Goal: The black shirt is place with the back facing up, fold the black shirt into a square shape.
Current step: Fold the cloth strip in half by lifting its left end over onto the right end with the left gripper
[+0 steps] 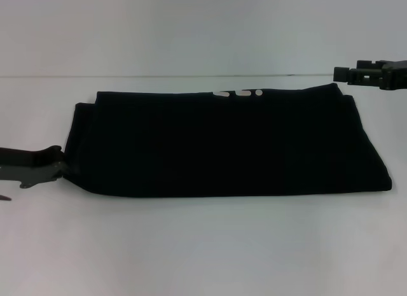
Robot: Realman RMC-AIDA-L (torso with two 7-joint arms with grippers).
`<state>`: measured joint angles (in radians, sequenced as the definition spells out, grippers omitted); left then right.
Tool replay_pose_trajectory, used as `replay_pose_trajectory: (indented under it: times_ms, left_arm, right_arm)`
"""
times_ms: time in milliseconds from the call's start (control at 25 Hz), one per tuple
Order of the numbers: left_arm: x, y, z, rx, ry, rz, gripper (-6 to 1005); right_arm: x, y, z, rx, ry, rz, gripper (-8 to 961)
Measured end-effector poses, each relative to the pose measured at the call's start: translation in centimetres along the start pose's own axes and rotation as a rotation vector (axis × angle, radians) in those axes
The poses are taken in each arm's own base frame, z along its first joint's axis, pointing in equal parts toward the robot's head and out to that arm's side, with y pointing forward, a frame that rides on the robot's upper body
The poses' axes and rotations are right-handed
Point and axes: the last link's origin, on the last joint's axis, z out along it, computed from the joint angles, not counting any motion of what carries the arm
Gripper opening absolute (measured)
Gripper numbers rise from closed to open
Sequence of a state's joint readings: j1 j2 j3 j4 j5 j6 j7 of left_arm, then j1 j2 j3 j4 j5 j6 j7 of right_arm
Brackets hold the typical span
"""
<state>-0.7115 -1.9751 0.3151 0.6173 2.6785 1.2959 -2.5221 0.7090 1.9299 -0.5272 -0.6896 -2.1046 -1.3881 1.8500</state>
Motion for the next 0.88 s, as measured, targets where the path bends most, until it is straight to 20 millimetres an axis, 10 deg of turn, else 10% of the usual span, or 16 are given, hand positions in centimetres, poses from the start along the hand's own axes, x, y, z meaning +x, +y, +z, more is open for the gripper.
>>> replay_pose_trajectory:
  times_ms: [320,640,880]
  left_arm:
    - [-1.3,-3.4,-2.0,0.023,0.08,-0.04,42]
    - [-1.7,-8.2,-8.1,0.129,0.21,-0.087,42]
    - [0.4,-1.8,-8.7,-0.261,0.278,0.029,41]
  right_arm:
    - [-0.1,0.6,1.3,-0.001,-0.051,0.027,918]
    - [-0.8,1.2,3.2,-0.007,-0.071,0.057,917]
    - [-0.7,0.9,3.4,0.021,-0.089,0.06,915]
